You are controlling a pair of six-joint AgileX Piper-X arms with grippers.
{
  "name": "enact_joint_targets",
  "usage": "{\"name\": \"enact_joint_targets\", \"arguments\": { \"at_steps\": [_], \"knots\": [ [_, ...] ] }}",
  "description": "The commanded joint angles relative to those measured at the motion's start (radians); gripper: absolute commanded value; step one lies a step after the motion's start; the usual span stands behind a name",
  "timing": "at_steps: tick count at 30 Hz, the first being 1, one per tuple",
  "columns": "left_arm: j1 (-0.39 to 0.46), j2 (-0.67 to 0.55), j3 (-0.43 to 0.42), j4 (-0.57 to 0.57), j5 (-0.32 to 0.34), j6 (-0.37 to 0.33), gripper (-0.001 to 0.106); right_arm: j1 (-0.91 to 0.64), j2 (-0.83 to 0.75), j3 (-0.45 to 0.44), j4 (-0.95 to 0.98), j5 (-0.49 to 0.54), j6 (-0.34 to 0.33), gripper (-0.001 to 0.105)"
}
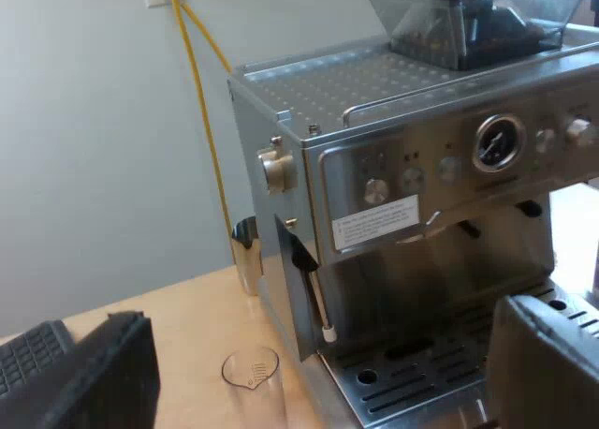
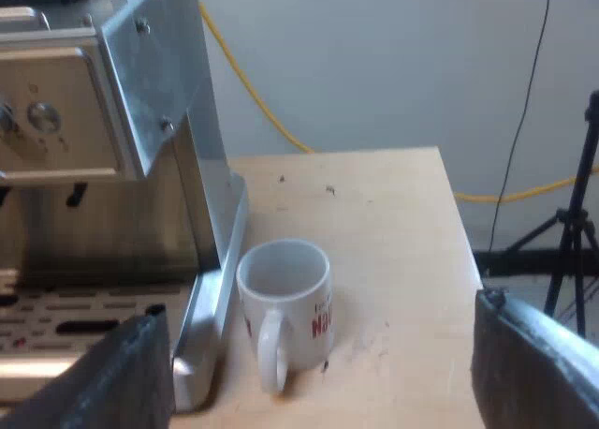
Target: Grind coffee beans and then tamp
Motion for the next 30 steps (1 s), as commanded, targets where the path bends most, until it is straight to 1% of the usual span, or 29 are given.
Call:
{"name": "enact_joint_targets", "arguments": {
  "at_steps": [1,6,9,13,18,23,25,30],
  "knots": [
    [-0.003,-0.044,-0.005,0.052,0.006,-0.01,0.073,-0.004,-0.047,0.006,0.042,-0.027,-0.007,0.068],
    [-0.003,-0.056,-0.015,0.139,0.006,-0.001,0.073,-0.004,-0.047,0.061,0.042,-0.129,-0.007,0.068],
    [-0.003,-0.056,-0.013,0.145,0.0,0.005,0.073,-0.004,-0.047,0.094,0.037,-0.142,-0.007,0.068],
    [-0.003,-0.056,0.004,0.137,-0.047,0.005,0.073,-0.004,-0.047,0.141,0.032,-0.142,-0.007,0.068],
    [-0.003,-0.056,0.088,0.105,-0.05,0.005,0.073,-0.004,-0.047,0.203,0.01,-0.142,-0.007,0.068],
    [-0.003,-0.053,0.208,0.013,-0.05,0.005,0.073,-0.004,-0.047,0.256,-0.002,-0.142,-0.007,0.068],
    [-0.003,-0.053,0.253,-0.006,-0.05,0.005,0.073,-0.004,-0.045,0.274,-0.002,-0.142,-0.007,0.068],
    [-0.003,-0.053,0.328,-0.01,-0.045,0.005,0.073,-0.004,-0.045,0.32,-0.024,-0.142,-0.012,0.068]
  ]
}}
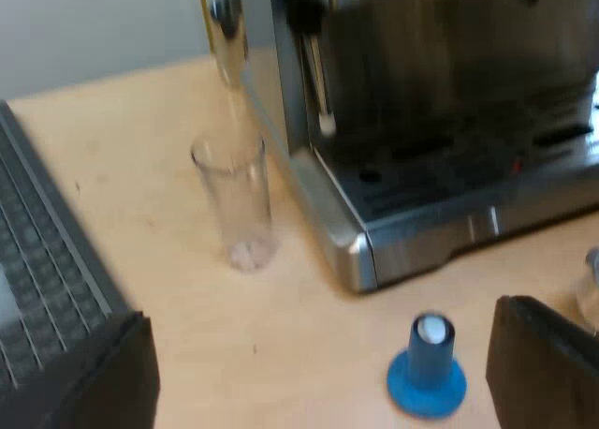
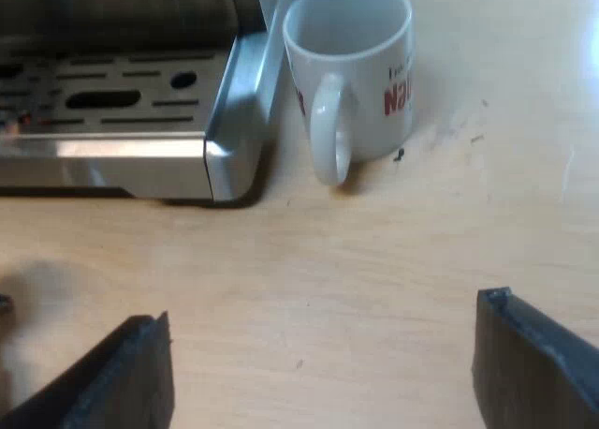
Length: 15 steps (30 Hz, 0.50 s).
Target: Grind coffee beans and then tamp
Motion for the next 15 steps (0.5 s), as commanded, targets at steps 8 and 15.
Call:
{"name": "enact_joint_targets", "arguments": {
  "at_steps": [8,15],
  "knots": [
    [-0.003,-0.039,0.062,-0.037,-0.003,-0.002,0.073,-0.004,-0.047,0.061,-0.027,-0.011,-0.009,0.068],
    [-0.003,-0.039,0.062,-0.036,0.001,-0.002,0.073,-0.004,-0.047,0.086,-0.034,-0.011,0.003,0.068]
  ]
}}
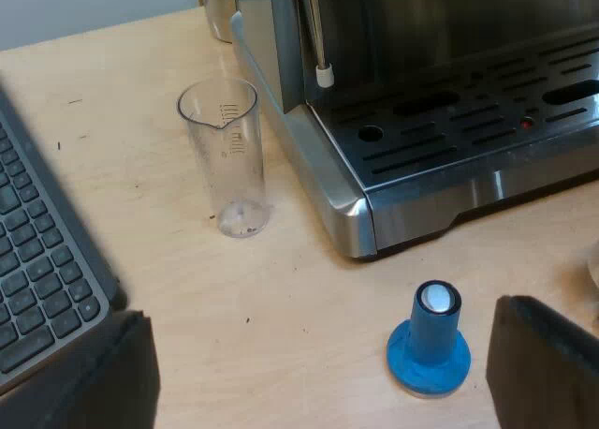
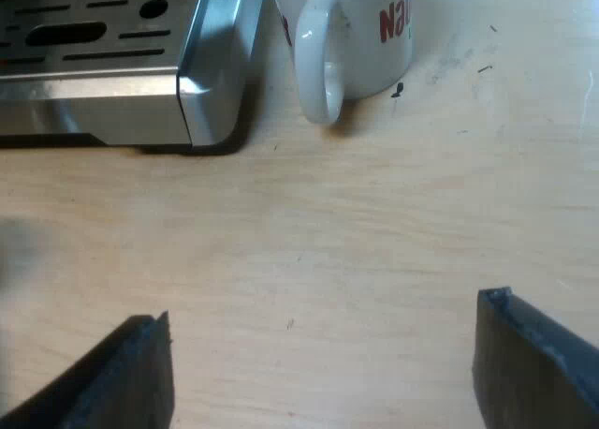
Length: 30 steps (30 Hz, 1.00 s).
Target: Grind coffee beans and then tamp
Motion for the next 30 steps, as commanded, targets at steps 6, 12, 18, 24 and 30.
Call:
{"name": "enact_joint_targets", "arguments": {
  "at_steps": [6,12,18,24,30],
  "knots": [
    [-0.003,-0.039,-0.002,-0.014,0.001,-0.002,0.073,-0.004,-0.047,-0.005,-0.015,-0.009,0.012,0.068],
    [-0.003,-0.039,-0.002,-0.017,0.001,-0.002,0.073,-0.004,-0.047,-0.005,-0.015,-0.003,0.012,0.068],
    [-0.003,-0.039,-0.002,-0.017,0.001,-0.002,0.073,-0.004,-0.047,-0.005,-0.015,-0.003,0.012,0.068],
    [0.0,-0.041,-0.002,-0.017,0.001,-0.002,0.073,-0.004,-0.047,-0.005,-0.015,-0.003,0.012,0.068],
    [0.0,-0.041,-0.002,-0.017,0.001,-0.002,0.073,-0.004,-0.047,-0.005,-0.015,-0.003,0.012,0.068]
  ]
}}
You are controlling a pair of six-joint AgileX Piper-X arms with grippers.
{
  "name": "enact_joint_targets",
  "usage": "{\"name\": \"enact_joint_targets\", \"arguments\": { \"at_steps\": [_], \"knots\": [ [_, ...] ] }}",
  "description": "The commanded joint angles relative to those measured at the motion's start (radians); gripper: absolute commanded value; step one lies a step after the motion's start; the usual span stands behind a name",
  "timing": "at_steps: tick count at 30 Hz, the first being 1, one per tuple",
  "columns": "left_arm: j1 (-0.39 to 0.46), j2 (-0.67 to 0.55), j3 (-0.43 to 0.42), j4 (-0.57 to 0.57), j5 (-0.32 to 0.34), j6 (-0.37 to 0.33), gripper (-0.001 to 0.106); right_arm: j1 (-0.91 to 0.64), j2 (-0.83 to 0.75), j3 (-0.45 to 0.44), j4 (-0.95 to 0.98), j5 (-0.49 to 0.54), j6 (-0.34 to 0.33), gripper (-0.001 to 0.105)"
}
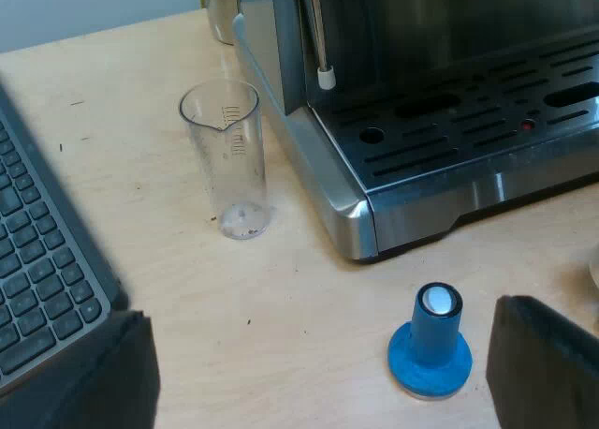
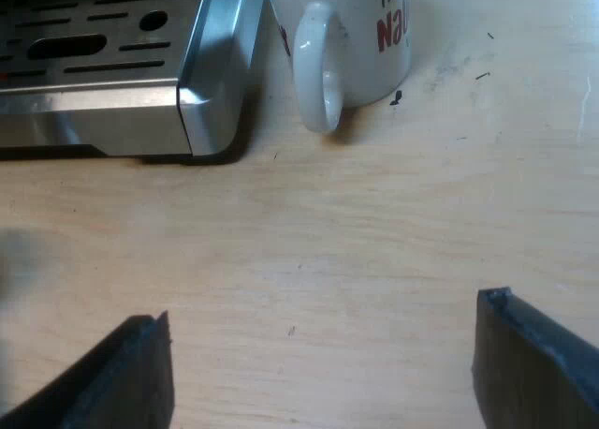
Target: Grind coffee beans and then tamp
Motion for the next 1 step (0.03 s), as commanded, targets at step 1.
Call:
{"name": "enact_joint_targets", "arguments": {
  "at_steps": [1],
  "knots": [
    [0.0,-0.041,-0.002,-0.014,0.001,-0.002,0.073,-0.004,-0.047,-0.005,-0.006,-0.004,-0.004,0.068]
  ]
}}
